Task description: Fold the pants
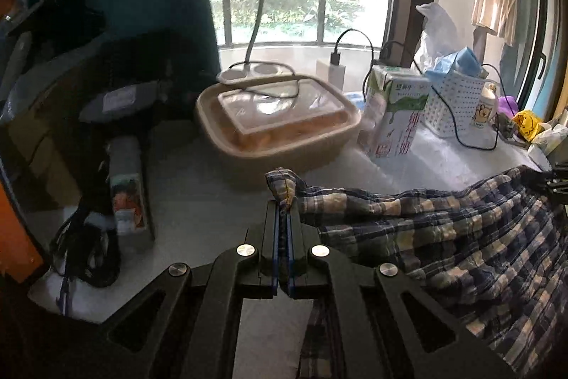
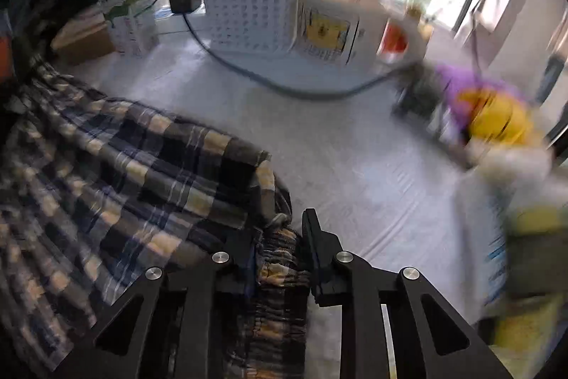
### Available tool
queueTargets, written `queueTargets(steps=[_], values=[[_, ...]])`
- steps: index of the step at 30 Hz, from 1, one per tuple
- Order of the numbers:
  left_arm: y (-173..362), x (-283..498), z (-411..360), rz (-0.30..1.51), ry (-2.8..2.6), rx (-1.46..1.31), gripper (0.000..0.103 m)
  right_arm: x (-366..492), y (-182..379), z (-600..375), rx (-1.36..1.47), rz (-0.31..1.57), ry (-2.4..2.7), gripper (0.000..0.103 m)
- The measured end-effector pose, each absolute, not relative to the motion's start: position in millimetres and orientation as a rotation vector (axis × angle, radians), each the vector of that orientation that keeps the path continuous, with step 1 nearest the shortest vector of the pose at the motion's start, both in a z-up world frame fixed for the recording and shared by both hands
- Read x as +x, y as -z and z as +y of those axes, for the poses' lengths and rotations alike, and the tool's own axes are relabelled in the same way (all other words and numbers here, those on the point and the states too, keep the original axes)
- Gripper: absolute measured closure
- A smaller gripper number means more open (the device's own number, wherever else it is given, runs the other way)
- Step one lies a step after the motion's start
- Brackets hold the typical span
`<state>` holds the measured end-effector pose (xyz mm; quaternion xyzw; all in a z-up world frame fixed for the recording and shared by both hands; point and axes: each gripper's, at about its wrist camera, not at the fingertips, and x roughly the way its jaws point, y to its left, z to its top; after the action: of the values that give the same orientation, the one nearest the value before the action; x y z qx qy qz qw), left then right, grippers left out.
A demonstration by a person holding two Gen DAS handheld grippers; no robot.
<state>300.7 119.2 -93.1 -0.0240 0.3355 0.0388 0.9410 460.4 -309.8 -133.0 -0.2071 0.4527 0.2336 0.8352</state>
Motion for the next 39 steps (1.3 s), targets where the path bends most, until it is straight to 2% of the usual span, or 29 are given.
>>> queueTargets(steps=[2,10,16,17,18,19,20,21,22,29,35,39], values=[[83.4,305.8,115.9,0.651,-0.068,-0.028,0.101,463.1,125.9,-300.1,-0.5,0.899,-0.462,0.083],[46.6,341.0,111.2,0.538,-0.095,0.044,0.101,516.0,76.9,-292.9,-0.43,0.737,-0.357,0.084],[54.6,368.9,111.4,0.597,-0.107,0.044,0.099,539.6,90.5,-289.3,-0.436,0.765,-0.324,0.08],[56.8,369.8,112.1,0.619,-0.112,0.042,0.094,539.2,91.5,-287.9,-0.435,0.783,-0.327,0.072],[57.4,369.1,113.4,0.632,-0.113,0.035,0.089,537.4,95.1,-291.0,-0.428,0.806,-0.327,0.056],[57.0,366.8,115.3,0.637,-0.109,0.021,0.067,534.8,96.2,-293.6,-0.416,0.816,-0.328,0.044],[55.2,360.4,118.9,0.636,-0.107,-0.003,0.04,533.2,95.4,-295.7,-0.409,0.809,-0.331,0.028],[52.8,354.3,120.7,0.628,-0.11,-0.016,0.033,525.9,89.7,-298.8,-0.398,0.789,-0.337,0.028],[49.2,346.5,122.2,0.619,-0.112,-0.023,0.029,516.4,82.3,-301.5,-0.395,0.772,-0.346,0.028],[39.5,261.9,106.1,0.648,0.009,-0.069,0.028,433.4,54.2,-326.1,-0.403,0.732,-0.425,0.028],[88.3,187.2,86.2,0.814,0.101,-0.222,0.027,365.1,69.7,-361.5,-0.405,0.803,-0.418,0.028],[111.9,146.4,74.4,0.858,0.124,-0.278,0.027,325.8,80.0,-387.2,-0.366,0.832,-0.409,0.028]])
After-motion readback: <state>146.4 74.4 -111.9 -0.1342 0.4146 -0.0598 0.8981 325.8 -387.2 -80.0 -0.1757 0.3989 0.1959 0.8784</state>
